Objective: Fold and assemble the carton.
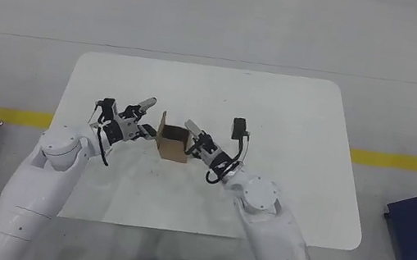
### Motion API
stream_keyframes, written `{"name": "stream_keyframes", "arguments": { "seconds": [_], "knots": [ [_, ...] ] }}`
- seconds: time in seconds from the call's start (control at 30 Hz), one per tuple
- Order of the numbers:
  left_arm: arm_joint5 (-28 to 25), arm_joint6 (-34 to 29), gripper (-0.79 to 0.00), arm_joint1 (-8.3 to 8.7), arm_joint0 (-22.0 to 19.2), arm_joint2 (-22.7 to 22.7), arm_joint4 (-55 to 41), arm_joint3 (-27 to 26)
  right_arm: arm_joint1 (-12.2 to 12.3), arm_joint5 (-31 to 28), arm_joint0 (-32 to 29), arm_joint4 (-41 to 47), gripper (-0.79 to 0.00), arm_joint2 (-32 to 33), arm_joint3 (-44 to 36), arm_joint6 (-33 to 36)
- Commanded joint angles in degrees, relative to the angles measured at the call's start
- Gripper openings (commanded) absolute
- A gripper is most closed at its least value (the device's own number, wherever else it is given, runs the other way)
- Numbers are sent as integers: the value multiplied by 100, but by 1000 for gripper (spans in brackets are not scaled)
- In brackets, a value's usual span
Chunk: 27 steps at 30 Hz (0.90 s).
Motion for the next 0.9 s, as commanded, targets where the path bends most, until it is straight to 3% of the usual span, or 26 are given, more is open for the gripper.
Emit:
{"name": "stream_keyframes", "arguments": {
  "seconds": [0.0, 0.17, 0.4, 0.87],
  "knots": [
    [14, 123, 0, -27, -145, 78, -52, 106, 13, 60, -33, 276, 0, 13, -41, 244],
    [18, 217, 0, -63, -374, 169, -111, 198, 72, 91, -165, 274, 0, 162, -321, 183],
    [-108, 261, 0, -97, -298, 185, -367, 180, 63, -220, -311, 1067, 0, 212, -890, -28],
    [-360, 243, 0, -87, 145, -18, -537, 28, -178, -908, 1055, 1665, 0, -531, 1186, 1]
  ]
}}
